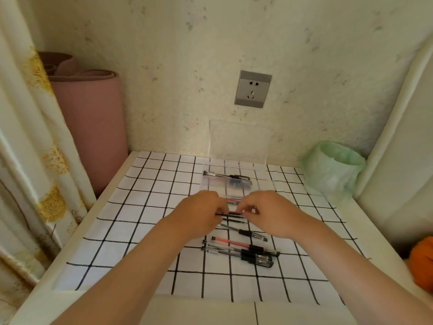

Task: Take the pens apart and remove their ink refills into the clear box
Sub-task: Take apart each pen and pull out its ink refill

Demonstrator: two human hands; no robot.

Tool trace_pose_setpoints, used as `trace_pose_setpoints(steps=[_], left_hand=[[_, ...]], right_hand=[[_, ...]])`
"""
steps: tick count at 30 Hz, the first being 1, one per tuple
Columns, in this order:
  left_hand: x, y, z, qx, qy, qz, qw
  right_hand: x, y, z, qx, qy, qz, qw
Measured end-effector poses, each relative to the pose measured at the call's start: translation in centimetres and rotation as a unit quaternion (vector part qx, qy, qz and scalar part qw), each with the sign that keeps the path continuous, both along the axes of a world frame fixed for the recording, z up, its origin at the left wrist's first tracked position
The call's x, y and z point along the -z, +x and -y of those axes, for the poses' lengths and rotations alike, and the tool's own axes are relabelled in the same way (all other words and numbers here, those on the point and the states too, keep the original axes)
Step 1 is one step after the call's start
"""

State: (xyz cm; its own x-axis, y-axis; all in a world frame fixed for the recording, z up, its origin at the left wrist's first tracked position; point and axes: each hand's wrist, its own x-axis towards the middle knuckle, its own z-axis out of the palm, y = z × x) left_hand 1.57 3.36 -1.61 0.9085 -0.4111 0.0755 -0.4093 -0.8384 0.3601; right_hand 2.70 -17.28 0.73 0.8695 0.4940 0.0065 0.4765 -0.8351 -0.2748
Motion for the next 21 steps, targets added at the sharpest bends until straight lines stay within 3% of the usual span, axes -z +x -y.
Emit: trace_pose_setpoints(steps=[4, 8, 21], left_hand=[[0.3, -0.6, 0.4, 0.006, 0.029, -0.031, 0.999], [0.3, -0.8, 0.7, 0.013, 0.055, -0.046, 0.997], [0.2, -0.3, 1.7, 0.021, 0.020, -0.040, 0.999]], right_hand=[[0.7, -1.2, 0.8, 0.011, -0.054, -0.075, 0.996], [1.3, -1.2, 1.0, 0.015, -0.093, -0.075, 0.993], [1.2, -1.0, 1.0, -0.018, -0.015, -0.080, 0.997]])
